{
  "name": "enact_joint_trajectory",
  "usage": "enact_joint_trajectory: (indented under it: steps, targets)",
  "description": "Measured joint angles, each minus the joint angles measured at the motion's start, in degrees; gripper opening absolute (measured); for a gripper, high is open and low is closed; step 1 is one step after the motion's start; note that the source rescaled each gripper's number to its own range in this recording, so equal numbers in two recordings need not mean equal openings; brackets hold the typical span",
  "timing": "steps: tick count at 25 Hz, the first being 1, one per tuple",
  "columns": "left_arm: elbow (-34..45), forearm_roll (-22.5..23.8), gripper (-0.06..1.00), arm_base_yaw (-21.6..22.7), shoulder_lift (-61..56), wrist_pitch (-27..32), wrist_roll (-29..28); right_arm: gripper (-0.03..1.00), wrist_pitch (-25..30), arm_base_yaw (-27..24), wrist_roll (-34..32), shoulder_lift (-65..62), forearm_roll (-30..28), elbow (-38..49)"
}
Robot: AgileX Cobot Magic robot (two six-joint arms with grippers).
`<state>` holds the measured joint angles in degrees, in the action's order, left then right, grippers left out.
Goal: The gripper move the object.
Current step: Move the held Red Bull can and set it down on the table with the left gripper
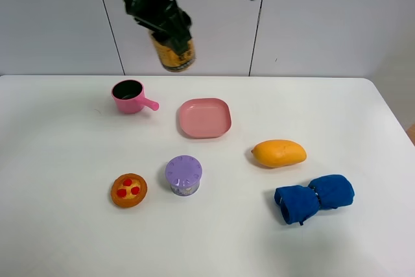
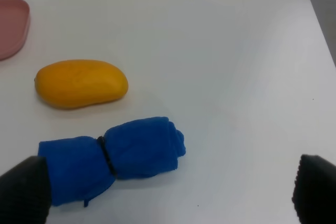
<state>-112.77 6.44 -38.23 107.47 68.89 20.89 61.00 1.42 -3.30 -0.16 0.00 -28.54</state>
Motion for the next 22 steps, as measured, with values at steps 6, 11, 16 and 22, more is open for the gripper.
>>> enact_joint_trajectory:
  steps: [6, 11, 16, 22]
  targets:
    - [-11.49, -0.43, 0.01, -7.71, 13.06, 1.23, 2.58, 1.0, 0.0, 0.0, 0.0, 0.0, 0.0, 0.0]
    - [-16.41, -0.8, 0.01, -8.68, 22.26, 0.71, 3.35, 1.0, 0.0, 0.0, 0.0, 0.0, 0.0, 0.0]
    - [-16.84, -2.28, 0.01, -8.68, 26.64, -6.32, 3.46, 1.0, 0.0, 0.0, 0.0, 0.0, 0.0, 0.0]
    - [-16.95, -4.44, 0.01, -8.68, 29.77, -10.83, 5.18, 1.0, 0.0, 0.0, 0.0, 0.0, 0.0, 0.0]
